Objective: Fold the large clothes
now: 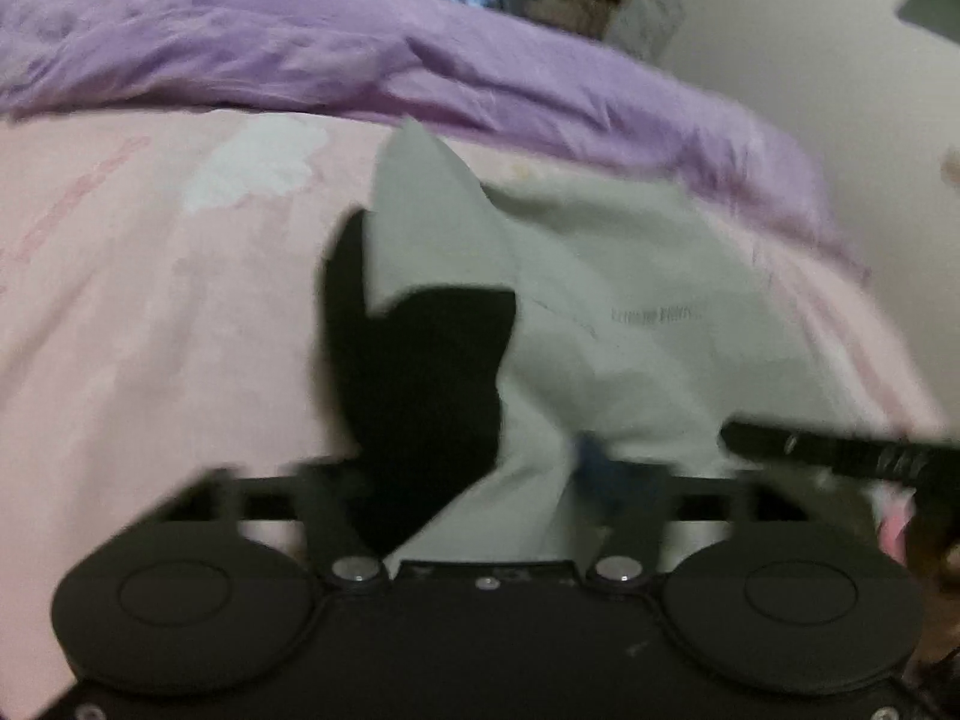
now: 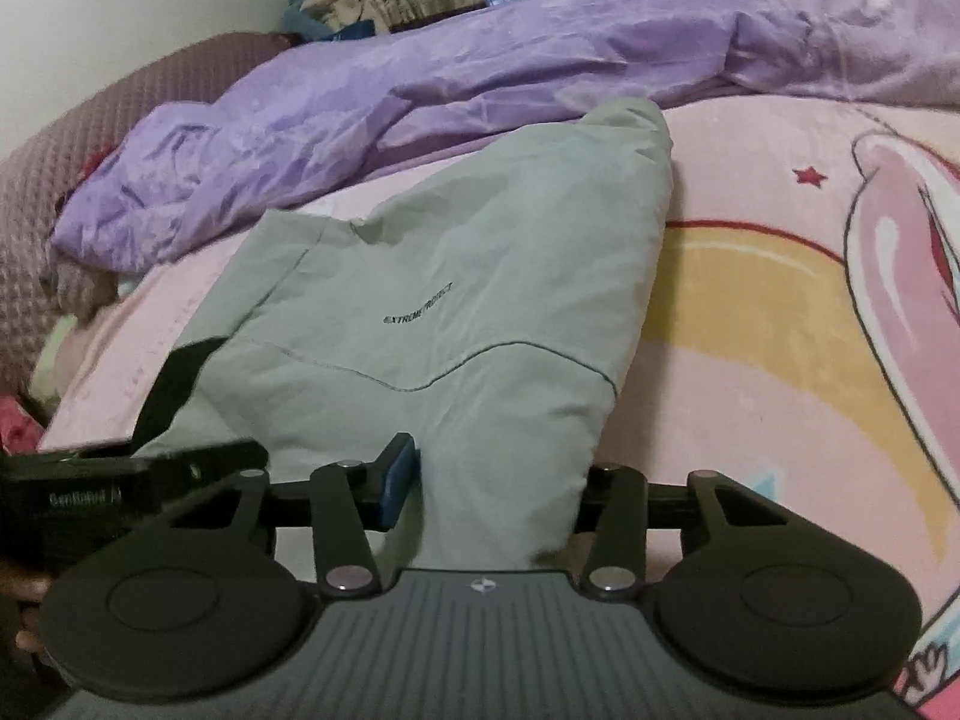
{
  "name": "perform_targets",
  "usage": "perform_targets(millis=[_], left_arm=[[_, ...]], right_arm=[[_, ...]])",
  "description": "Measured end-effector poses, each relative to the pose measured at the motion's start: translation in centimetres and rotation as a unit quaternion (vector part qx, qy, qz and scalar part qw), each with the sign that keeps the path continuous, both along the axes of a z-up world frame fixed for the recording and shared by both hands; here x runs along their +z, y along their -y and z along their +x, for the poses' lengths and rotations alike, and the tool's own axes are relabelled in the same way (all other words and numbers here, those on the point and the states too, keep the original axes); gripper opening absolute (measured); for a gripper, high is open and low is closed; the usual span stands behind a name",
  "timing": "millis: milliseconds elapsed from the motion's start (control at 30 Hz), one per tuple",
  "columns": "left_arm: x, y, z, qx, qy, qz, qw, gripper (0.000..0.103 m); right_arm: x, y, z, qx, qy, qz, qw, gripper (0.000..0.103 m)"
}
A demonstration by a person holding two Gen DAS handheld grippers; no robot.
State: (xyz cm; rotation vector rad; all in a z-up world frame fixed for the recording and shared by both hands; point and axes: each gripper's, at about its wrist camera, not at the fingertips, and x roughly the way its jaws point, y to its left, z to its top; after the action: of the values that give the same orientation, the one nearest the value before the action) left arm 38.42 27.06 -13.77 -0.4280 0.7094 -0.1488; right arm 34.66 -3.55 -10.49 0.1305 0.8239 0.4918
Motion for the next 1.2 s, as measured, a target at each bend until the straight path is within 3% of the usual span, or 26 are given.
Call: perform_targets(millis=[67, 167, 233, 400, 633, 833, 1033, 1100, 1200], left_arm=[[-0.4, -1.8, -0.5, 0.013, 0.002, -0.057, 0.9983, 0.025], [0.5, -0.4, -1.0, 0.001, 0.014, -0.002, 0.9999, 0.022], [0.9, 0.0, -0.9, 0.007, 0.013, 0.004, 0.9999, 0.02], [2.7, 1.0, -1.1, 0.014, 0.033, 0.024, 0.9991, 0.014], [6.7, 3.4, -1.9, 0.013, 0.081, 0.003, 0.9967, 0.013], [9.4, 9.0, -0.8, -0.022, 0.11, -0.024, 0.9934, 0.013], [8.8, 16.5, 1.7, -0.072, 0.107, -0.054, 0.9902, 0.014], [7.7, 18.8, 2.6, -0.088, 0.098, -0.06, 0.9894, 0.014], [4.7, 20.5, 4.0, -0.097, 0.067, -0.105, 0.9874, 0.017]], right_arm=[[0.3, 0.1, 0.2, -0.002, -0.005, 0.007, 1.0, 0.05], [0.7, -0.3, -0.1, -0.004, 0.003, 0.0, 1.0, 0.044], [0.9, -0.2, -0.5, -0.004, 0.014, 0.003, 1.0, 0.033], [2.6, -0.4, -1.7, 0.014, 0.051, 0.004, 0.999, 0.026], [6.4, 3.0, -1.3, 0.015, 0.065, 0.032, 0.997, 0.026], [10.3, 9.1, -1.5, 0.002, 0.091, 0.017, 0.996, 0.026], [11.4, 16.8, -2.4, -0.046, 0.096, -0.003, 0.994, 0.026], [10.5, 19.3, -2.3, -0.066, 0.086, -0.002, 0.994, 0.027], [7.6, 22.7, -1.7, -0.093, 0.054, 0.011, 0.994, 0.03]])
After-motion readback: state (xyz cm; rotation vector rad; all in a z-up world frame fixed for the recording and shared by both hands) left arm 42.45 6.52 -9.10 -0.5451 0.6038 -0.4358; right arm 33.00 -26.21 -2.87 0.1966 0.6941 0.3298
